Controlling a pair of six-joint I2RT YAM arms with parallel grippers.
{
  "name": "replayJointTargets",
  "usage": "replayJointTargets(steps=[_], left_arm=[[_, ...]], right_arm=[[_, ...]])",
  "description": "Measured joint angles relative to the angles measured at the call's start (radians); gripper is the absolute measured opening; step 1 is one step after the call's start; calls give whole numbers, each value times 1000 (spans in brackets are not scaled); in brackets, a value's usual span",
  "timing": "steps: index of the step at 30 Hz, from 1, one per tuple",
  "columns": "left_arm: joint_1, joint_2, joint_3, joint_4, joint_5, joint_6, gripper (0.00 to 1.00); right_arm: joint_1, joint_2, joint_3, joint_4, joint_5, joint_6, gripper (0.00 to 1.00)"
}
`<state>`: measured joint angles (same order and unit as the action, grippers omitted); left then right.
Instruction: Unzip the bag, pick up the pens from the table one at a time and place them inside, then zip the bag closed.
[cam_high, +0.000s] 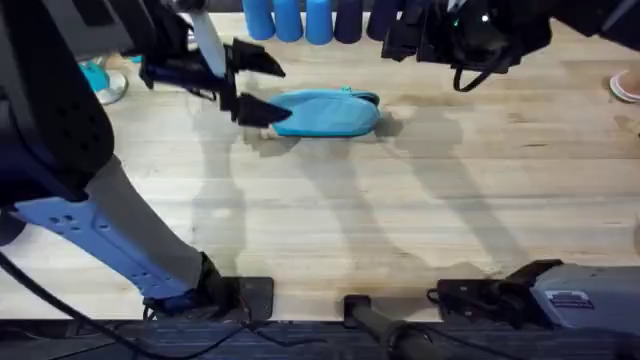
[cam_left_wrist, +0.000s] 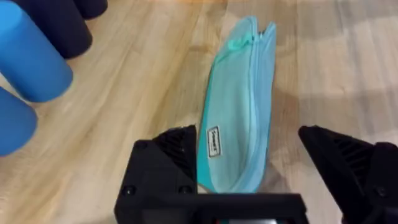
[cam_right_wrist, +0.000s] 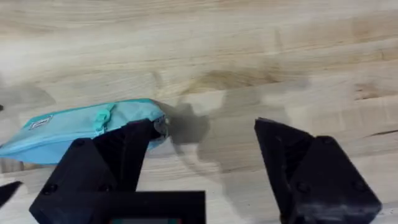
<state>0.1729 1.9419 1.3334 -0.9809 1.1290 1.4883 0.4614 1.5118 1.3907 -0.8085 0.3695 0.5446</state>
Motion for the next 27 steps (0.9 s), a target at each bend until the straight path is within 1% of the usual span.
replayJointTargets(steps=[3,7,11,12,17,21,24,27], left_arm=[[-14,0,105,-86,-28,0,993],[-44,0,231,-173,-101,0,994],[-95,0,325,-224,-195,0,992],[-114,0,345,-238,-222,0,993],[-211,0,378,-266,-324,0,994],[-279,0,378,-276,-367,0,994],[-306,0,378,-270,-392,0,994],[-310,0,378,-268,-422,0,994]], right_arm=[[0,0,0,0,0,0,997],[0,0,0,0,0,0,997],[0,0,0,0,0,0,997],[0,0,0,0,0,0,997],[0,0,0,0,0,0,997],[0,0,0,0,0,0,997],[0,0,0,0,0,0,997],[0,0,0,0,0,-2,998]])
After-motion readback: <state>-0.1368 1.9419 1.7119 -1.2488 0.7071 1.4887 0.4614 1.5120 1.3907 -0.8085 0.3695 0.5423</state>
